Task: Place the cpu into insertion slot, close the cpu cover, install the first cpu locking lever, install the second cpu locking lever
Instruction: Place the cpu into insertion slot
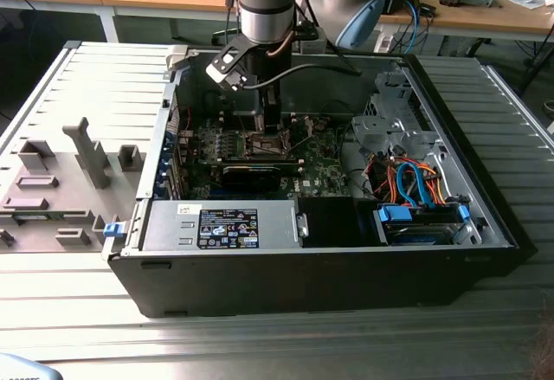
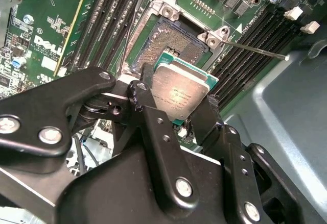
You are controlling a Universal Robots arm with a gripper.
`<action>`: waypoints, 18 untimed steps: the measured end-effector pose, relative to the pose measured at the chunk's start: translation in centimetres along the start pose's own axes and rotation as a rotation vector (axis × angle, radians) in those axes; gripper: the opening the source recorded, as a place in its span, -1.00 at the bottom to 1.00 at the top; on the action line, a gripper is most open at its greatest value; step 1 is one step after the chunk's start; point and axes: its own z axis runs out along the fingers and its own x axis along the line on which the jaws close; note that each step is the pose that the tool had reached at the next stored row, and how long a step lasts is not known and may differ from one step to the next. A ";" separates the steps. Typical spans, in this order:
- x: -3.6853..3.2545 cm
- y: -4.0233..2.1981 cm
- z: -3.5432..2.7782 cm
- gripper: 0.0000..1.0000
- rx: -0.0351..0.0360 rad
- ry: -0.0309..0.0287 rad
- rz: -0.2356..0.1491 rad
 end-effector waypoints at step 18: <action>0.01 -0.25 0.39 0.08 0.0001 -0.0001 0.000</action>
